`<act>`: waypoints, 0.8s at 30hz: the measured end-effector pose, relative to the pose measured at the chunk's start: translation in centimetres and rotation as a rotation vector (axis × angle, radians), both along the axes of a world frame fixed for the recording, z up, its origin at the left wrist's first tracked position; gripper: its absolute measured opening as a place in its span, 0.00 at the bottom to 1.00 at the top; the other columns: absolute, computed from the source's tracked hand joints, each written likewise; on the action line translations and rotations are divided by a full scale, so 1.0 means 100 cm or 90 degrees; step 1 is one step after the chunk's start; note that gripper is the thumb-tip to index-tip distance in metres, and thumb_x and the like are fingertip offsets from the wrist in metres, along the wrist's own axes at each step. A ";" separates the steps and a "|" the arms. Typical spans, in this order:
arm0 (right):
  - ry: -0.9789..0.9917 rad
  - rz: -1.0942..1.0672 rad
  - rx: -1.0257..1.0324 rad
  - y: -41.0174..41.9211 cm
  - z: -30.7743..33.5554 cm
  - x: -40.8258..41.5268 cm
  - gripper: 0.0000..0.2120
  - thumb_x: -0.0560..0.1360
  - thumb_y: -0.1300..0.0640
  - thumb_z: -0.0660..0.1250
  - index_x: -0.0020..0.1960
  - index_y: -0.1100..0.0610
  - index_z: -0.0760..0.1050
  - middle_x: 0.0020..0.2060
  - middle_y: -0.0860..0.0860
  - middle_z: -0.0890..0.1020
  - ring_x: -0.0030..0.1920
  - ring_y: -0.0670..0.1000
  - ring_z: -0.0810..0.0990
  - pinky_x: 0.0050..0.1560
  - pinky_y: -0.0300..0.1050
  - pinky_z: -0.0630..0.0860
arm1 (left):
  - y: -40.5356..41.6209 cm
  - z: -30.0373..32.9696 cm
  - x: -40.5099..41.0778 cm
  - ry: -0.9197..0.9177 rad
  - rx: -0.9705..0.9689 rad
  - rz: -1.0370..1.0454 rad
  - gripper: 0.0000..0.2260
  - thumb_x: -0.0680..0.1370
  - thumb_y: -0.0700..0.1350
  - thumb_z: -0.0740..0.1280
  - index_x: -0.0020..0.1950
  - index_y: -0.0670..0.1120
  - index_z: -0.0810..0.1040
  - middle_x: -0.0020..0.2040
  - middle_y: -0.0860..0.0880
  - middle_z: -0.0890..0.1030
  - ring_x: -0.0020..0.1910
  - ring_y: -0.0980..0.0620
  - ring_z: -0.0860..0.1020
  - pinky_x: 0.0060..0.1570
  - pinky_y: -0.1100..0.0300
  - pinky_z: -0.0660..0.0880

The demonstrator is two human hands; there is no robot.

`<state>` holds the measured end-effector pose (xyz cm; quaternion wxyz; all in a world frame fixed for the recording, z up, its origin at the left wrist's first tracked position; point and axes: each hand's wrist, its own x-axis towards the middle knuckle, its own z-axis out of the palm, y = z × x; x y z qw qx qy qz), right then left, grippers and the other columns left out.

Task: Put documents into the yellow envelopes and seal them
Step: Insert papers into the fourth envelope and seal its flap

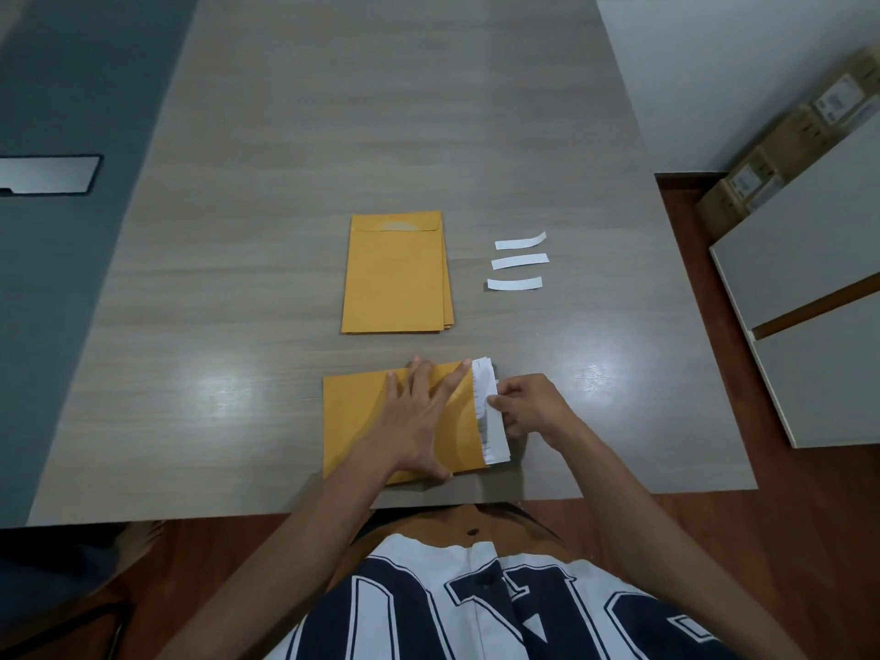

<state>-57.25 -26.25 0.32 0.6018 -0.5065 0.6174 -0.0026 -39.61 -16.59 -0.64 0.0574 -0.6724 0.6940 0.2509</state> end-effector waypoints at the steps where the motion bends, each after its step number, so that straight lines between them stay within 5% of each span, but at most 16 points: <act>1: -0.015 -0.006 0.010 0.001 -0.002 0.001 0.06 0.76 0.62 0.69 0.51 0.64 0.79 0.42 0.58 0.84 0.40 0.54 0.84 0.34 0.45 0.82 | 0.000 0.000 0.000 0.001 -0.003 -0.001 0.67 0.57 0.66 0.78 0.74 0.60 0.27 0.77 0.40 0.50 0.77 0.37 0.45 0.72 0.33 0.51; 7: -0.076 0.006 0.046 0.004 -0.004 0.010 0.05 0.77 0.61 0.69 0.46 0.63 0.79 0.39 0.57 0.82 0.37 0.53 0.83 0.34 0.44 0.79 | -0.001 0.004 0.000 0.008 -0.030 -0.006 0.67 0.56 0.65 0.78 0.75 0.60 0.28 0.75 0.40 0.53 0.76 0.38 0.49 0.71 0.33 0.54; 16: -0.087 0.040 0.027 0.003 -0.006 0.014 0.08 0.78 0.61 0.66 0.54 0.60 0.82 0.46 0.55 0.84 0.46 0.54 0.84 0.38 0.45 0.82 | -0.005 0.001 -0.001 0.001 -0.038 -0.001 0.66 0.57 0.66 0.78 0.76 0.59 0.30 0.76 0.40 0.52 0.77 0.37 0.48 0.71 0.33 0.53; 22: 0.029 0.028 -0.159 -0.005 -0.017 0.006 0.05 0.75 0.58 0.71 0.44 0.60 0.84 0.37 0.56 0.85 0.36 0.53 0.85 0.39 0.47 0.84 | -0.009 -0.017 0.004 -0.071 0.031 0.000 0.59 0.58 0.71 0.74 0.77 0.59 0.41 0.78 0.42 0.42 0.77 0.36 0.40 0.71 0.32 0.48; 24: 0.096 0.091 -0.288 -0.007 -0.024 -0.001 0.05 0.76 0.59 0.69 0.46 0.59 0.84 0.38 0.53 0.85 0.36 0.48 0.83 0.42 0.39 0.81 | -0.009 -0.021 0.005 -0.082 0.051 0.004 0.56 0.60 0.72 0.71 0.78 0.57 0.45 0.79 0.44 0.40 0.77 0.37 0.38 0.71 0.31 0.46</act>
